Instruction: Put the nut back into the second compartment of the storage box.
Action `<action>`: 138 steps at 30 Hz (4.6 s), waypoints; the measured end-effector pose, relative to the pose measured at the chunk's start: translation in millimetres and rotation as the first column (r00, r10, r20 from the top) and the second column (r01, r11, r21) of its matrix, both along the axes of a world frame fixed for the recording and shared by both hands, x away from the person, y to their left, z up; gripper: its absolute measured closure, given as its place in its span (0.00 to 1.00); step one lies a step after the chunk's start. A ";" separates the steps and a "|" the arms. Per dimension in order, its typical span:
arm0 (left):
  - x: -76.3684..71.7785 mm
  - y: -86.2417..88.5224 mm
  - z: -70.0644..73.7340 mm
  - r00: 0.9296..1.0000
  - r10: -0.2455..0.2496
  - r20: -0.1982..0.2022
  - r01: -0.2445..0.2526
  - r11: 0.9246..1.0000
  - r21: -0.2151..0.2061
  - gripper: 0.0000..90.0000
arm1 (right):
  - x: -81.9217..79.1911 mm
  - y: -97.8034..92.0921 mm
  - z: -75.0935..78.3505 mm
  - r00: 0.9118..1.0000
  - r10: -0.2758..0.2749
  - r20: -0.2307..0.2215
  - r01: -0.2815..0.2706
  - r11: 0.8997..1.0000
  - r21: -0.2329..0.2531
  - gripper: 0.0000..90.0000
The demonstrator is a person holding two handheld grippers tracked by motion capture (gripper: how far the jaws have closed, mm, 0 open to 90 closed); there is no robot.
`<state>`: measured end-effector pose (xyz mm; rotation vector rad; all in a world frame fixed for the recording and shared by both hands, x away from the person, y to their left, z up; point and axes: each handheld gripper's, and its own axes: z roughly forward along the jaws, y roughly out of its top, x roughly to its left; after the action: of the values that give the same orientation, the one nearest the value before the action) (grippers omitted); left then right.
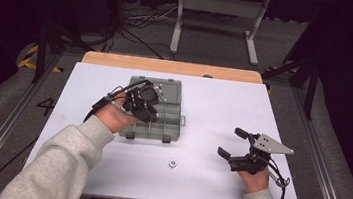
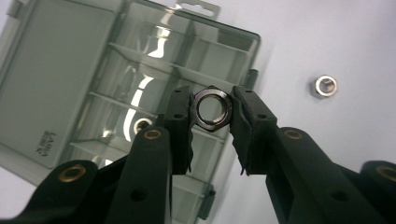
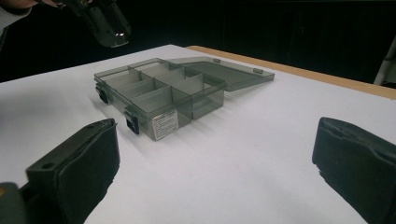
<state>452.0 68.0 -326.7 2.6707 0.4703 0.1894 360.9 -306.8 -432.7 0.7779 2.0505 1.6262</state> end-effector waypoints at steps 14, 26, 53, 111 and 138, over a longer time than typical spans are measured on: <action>33.7 24.1 -6.0 0.981 0.194 0.015 -0.192 0.978 -0.076 0.77 | 0.5 -1.0 -0.3 1.000 0.002 -0.003 -0.002 1.000 -0.004 0.01; 57.1 29.5 -28.6 0.957 0.289 -0.019 -0.290 0.954 -0.071 0.77 | 0.7 -1.5 -0.6 1.000 0.004 -0.004 -0.004 1.000 -0.005 0.01; 67.3 25.1 -65.4 0.948 0.308 -0.077 -0.306 0.951 0.033 0.77 | 0.6 -2.0 -0.6 1.000 0.006 -0.002 -0.006 1.000 -0.003 0.01; -69.2 -70.1 -59.6 0.977 -0.208 -0.055 0.210 0.977 0.032 0.07 | -1.0 -1.7 0.7 1.000 0.014 0.004 -0.014 1.000 0.001 0.01; -64.0 -77.6 -93.4 0.965 -0.202 -0.169 0.210 0.977 0.028 0.43 | -0.9 -2.4 0.5 1.000 0.013 -0.002 -0.013 1.000 0.004 0.01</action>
<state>388.0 -9.6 -420.2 2.7695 0.2366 -0.0846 360.1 -309.2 -432.2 0.7688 2.0590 1.6374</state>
